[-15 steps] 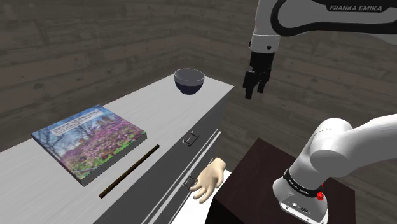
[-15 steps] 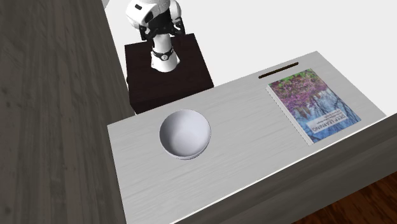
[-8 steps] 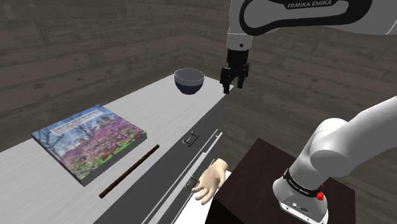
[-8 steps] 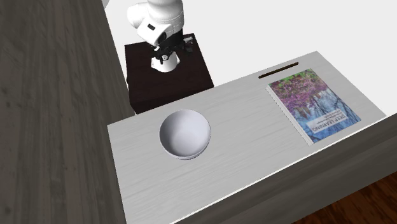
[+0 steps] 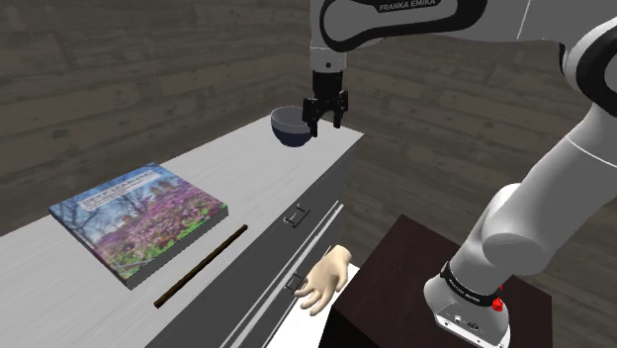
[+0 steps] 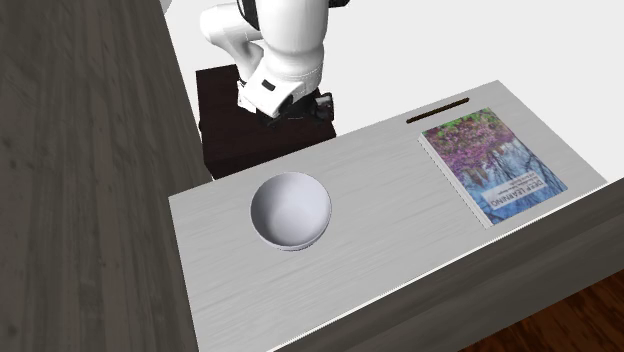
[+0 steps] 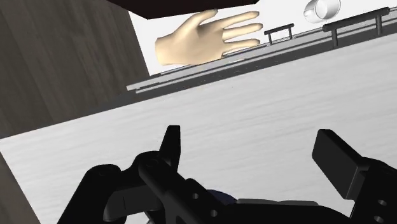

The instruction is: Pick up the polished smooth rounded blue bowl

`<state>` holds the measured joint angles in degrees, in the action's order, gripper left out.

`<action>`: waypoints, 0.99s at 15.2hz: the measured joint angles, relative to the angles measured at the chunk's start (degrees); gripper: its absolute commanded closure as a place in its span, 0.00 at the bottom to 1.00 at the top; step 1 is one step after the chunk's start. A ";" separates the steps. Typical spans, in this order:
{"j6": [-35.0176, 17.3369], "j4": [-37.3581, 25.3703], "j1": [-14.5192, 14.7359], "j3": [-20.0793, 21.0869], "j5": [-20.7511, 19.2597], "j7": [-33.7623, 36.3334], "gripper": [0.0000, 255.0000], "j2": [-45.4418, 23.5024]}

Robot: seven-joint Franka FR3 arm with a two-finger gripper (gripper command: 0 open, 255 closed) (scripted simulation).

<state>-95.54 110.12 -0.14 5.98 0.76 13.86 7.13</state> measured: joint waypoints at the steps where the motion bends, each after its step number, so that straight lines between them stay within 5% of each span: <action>1: 0.16 -2.36 0.16 0.31 -0.38 0.65 0.00 -2.18; 12: 6.98 -36.96 2.78 1.16 -6.12 4.88 0.00 -29.72; 15: 6.26 -37.66 2.85 1.04 -6.42 4.96 0.00 -31.14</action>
<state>-89.29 72.46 2.71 7.02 -5.66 18.82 -24.00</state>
